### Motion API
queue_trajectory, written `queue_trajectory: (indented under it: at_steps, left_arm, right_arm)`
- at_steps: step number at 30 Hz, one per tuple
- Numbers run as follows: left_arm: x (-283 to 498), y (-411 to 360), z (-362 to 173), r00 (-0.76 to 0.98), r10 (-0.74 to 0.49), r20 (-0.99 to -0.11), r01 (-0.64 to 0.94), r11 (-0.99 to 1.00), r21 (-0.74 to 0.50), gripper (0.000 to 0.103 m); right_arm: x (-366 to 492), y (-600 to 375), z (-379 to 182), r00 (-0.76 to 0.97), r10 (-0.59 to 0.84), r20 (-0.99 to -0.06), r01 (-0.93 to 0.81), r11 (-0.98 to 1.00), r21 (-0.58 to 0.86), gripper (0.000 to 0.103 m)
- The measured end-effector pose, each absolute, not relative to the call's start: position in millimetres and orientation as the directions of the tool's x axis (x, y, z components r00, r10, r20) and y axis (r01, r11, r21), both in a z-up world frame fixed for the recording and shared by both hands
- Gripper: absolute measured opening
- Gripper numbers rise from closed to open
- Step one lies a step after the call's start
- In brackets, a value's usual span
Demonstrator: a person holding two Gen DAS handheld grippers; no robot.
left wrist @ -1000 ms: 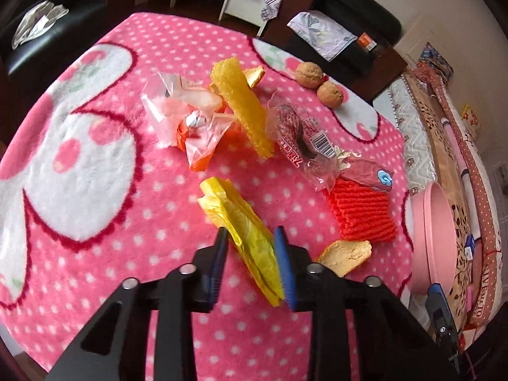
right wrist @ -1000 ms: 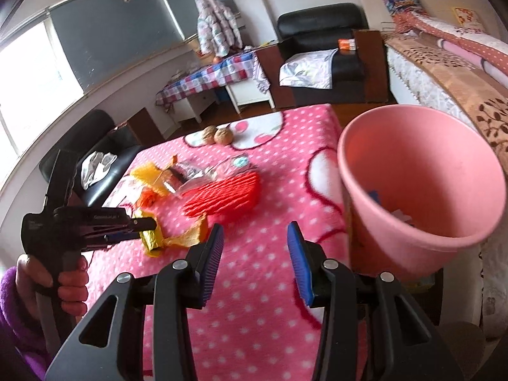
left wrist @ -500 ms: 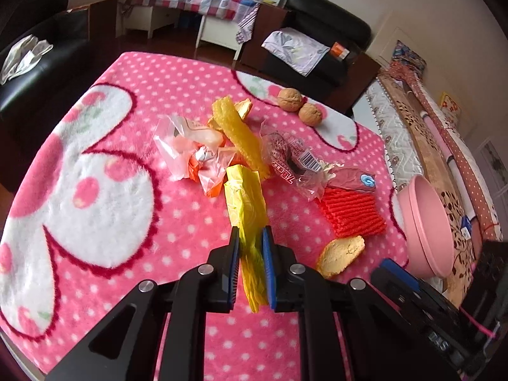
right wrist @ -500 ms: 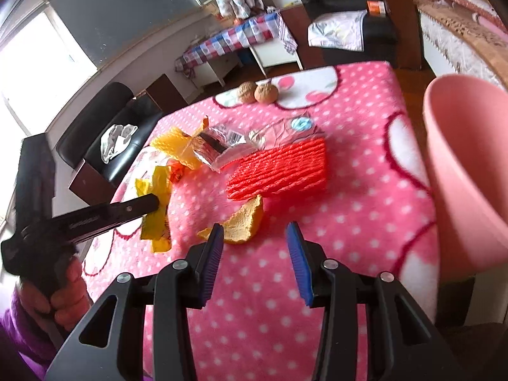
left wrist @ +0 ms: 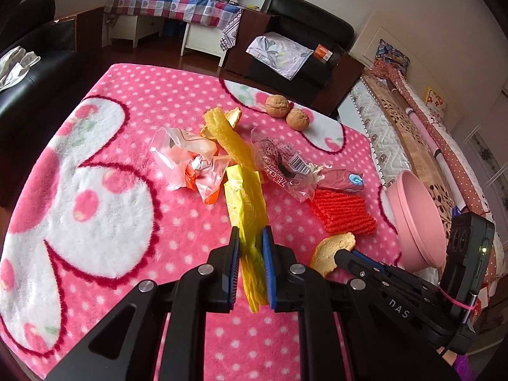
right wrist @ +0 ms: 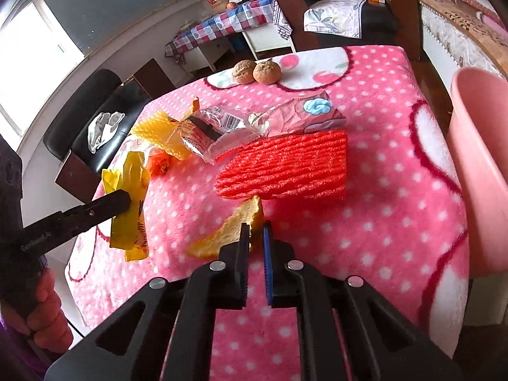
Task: Collect trash
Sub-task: 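Grasp the yellow wrapper with the left tool while the right tool grasps the biscuit piece, then carry the yellow wrapper and biscuit piece over the pink bucket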
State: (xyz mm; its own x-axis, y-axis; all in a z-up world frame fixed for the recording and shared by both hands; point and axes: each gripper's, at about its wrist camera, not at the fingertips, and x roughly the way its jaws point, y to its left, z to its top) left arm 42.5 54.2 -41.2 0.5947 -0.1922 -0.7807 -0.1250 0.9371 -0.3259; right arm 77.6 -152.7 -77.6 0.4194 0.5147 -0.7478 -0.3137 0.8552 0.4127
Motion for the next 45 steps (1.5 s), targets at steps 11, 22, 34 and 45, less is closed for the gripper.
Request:
queue_trajectory:
  at_steps: [11,22,34,45]
  left_arm:
    - [42.0,43.5,-33.0,0.601,-0.204,-0.773,-0.087,0.944,-0.318,0.013]
    - [52.6,-5.1,-7.7,0.628,-0.271,-0.729,0.047,0.949,-0.312,0.013]
    - [79.1,-87.7,21.4,0.633,-0.377,-0.676,0.216,0.925,-0.314,0.013]
    - [109.2,-173.0,34.2,0.622,-0.438,-0.649,0.328,0.898,-0.292,0.013]
  right_arm:
    - [56.0,-176.3,-60.6,0.433,0.529,-0.73,-0.343,0.846,0.409,0.006]
    - [51.7,-251.3,-26.2,0.621,0.449,-0.642,-0.206,0.885,0.418,0.006]
    - [59.7,-337.8,-11.3,0.756,0.258,-0.602,-0.008,0.923,0.385,0.006]
    - [66.6,-387.9,-17.5,0.789,0.144,-0.597,0.101,0.928,0.358,0.006]
